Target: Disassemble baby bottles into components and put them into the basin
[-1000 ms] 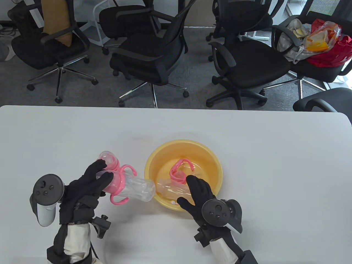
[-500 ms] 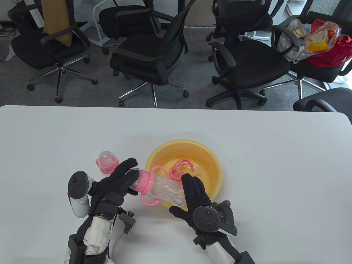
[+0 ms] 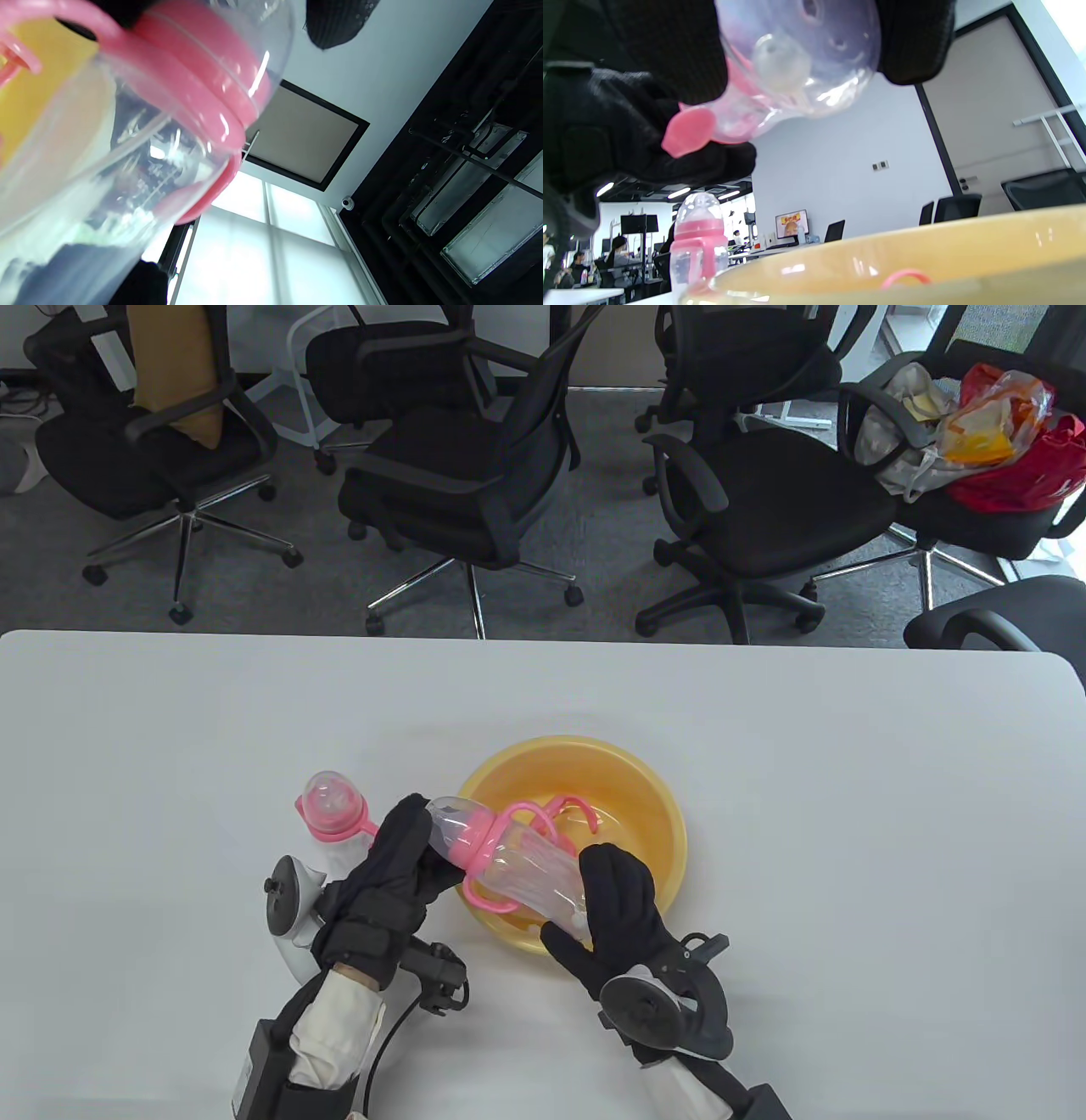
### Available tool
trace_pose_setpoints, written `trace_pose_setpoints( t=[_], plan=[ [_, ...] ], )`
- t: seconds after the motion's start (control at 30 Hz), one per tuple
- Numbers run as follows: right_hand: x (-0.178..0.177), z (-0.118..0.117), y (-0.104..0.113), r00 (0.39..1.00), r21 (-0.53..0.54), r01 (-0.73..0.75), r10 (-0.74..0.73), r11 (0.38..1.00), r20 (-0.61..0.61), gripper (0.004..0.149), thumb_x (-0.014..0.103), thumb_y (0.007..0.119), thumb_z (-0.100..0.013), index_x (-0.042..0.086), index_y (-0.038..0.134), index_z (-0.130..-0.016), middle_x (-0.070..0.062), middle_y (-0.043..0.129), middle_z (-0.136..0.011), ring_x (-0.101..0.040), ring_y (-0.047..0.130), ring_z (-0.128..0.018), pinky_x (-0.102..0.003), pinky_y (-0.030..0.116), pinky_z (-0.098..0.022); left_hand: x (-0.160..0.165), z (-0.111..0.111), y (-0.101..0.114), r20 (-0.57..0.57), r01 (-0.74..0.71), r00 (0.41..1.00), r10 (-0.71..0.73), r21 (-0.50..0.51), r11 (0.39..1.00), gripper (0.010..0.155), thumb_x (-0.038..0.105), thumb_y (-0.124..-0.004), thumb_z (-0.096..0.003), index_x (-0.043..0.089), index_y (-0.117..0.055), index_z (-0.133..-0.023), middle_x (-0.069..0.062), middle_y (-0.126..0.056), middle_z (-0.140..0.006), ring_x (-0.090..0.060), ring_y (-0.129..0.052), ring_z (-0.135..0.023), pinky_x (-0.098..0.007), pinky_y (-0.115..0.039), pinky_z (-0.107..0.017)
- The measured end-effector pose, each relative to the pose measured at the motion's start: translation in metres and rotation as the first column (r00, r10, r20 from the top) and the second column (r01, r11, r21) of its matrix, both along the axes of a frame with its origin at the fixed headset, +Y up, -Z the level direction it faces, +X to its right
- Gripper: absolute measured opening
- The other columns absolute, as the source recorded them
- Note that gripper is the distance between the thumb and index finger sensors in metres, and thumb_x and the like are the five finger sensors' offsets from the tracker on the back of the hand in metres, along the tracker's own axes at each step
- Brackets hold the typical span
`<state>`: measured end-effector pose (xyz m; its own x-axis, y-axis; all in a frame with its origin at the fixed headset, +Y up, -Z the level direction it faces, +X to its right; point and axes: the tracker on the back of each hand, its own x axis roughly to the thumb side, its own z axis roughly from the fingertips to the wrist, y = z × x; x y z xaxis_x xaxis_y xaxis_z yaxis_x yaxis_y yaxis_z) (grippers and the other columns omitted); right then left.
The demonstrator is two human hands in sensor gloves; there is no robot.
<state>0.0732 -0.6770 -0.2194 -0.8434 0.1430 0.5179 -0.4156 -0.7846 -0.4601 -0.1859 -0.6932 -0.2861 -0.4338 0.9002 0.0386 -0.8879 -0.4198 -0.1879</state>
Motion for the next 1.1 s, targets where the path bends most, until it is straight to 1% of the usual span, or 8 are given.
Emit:
trace_pose_setpoints(
  t=[0.07,0.17,0.33,0.47,0.57,0.63,0.87,1.1],
  plan=[
    [-0.006,0.005,0.001,0.998,0.071,-0.055,0.055,0.996,0.005,0.092,0.044,0.084,-0.048,0.003,0.029,-0.108,-0.027,0.041,-0.107,-0.052,0.059,-0.088,-0.054,0.068,-0.070,0.002,0.003,0.002,-0.012,0.045,0.999,-0.045,0.001,0.999,0.090,0.040,-0.069,-0.0639,-0.016,-0.016,-0.110,-0.044,-0.043,-0.108,-0.065,-0.061,-0.093,-0.073,-0.062,-0.063],
    [-0.013,0.011,0.003,0.996,0.134,-0.091,0.094,0.987,-0.013,0.093,0.044,0.083,-0.049,0.003,0.023,-0.108,-0.025,0.037,-0.108,-0.052,0.056,-0.089,-0.055,0.066,-0.071,0.000,0.004,0.002,-0.087,0.051,0.995,-0.052,-0.012,0.999,0.089,0.039,-0.072,-0.0625,-0.017,-0.020,-0.109,-0.042,-0.049,-0.106,-0.063,-0.068,-0.090,-0.070,-0.067,-0.061],
    [-0.019,0.015,0.004,0.993,0.139,-0.085,0.095,0.987,-0.065,0.092,0.049,0.076,-0.050,0.006,0.020,-0.108,-0.025,0.038,-0.108,-0.051,0.062,-0.084,-0.051,0.073,-0.066,-0.003,0.005,0.002,-0.164,0.049,0.985,-0.044,0.028,0.998,0.083,0.036,-0.075,-0.0603,-0.015,-0.030,-0.108,-0.035,-0.059,-0.101,-0.054,-0.075,-0.085,-0.066,-0.070,-0.062],
    [-0.007,0.002,0.005,0.971,-0.056,0.113,-0.123,0.992,-0.206,0.090,0.054,0.074,-0.050,0.002,0.029,-0.107,-0.028,0.052,-0.104,-0.049,0.075,-0.072,-0.044,0.084,-0.052,-0.003,0.007,0.008,-0.190,0.106,0.978,-0.086,0.099,0.989,0.076,0.036,-0.073,-0.0583,-0.012,-0.038,-0.105,-0.033,-0.059,-0.098,-0.053,-0.074,-0.083,-0.067,-0.070,-0.061],
    [0.004,-0.005,0.004,0.906,-0.231,0.281,-0.337,0.931,-0.257,0.089,0.055,0.075,-0.050,0.000,0.035,-0.107,-0.029,0.058,-0.101,-0.049,0.078,-0.067,-0.043,0.086,-0.046,-0.001,0.004,0.011,-0.136,0.097,0.988,-0.068,0.212,0.972,0.076,0.037,-0.073,-0.0579,-0.010,-0.037,-0.106,-0.031,-0.059,-0.099,-0.050,-0.073,-0.084,-0.066,-0.070,-0.063],
    [0.009,-0.009,0.004,0.877,-0.311,0.318,-0.402,0.896,-0.263,0.089,0.055,0.075,-0.050,0.000,0.037,-0.108,-0.030,0.060,-0.100,-0.049,0.079,-0.065,-0.041,0.087,-0.043,0.000,0.004,0.012,-0.123,0.097,0.990,-0.072,0.212,0.972,0.076,0.037,-0.073,-0.0578,-0.009,-0.037,-0.106,-0.030,-0.058,-0.099,-0.050,-0.073,-0.085,-0.066,-0.070,-0.063],
    [0.016,-0.020,-0.003,0.773,-0.513,0.387,-0.573,0.766,-0.272,0.088,0.056,0.074,-0.052,-0.002,0.039,-0.108,-0.031,0.062,-0.097,-0.048,0.080,-0.060,-0.038,0.087,-0.036,-0.003,0.002,0.012,-0.106,0.120,0.990,-0.094,0.273,0.955,0.075,0.038,-0.073,-0.0569,-0.008,-0.040,-0.106,-0.029,-0.060,-0.099,-0.049,-0.075,-0.083,-0.065,-0.072,-0.063],
    [0.020,-0.027,-0.007,0.768,-0.568,0.375,-0.589,0.732,-0.252,0.088,0.057,0.073,-0.052,-0.004,0.040,-0.107,-0.032,0.064,-0.095,-0.047,0.082,-0.057,-0.035,0.087,-0.033,-0.001,-0.003,0.002,-0.083,0.093,0.994,-0.074,0.249,0.964,0.074,0.037,-0.074,-0.0567,-0.008,-0.041,-0.106,-0.029,-0.060,-0.098,-0.049,-0.074,-0.083,-0.066,-0.072,-0.063]
  ],
)
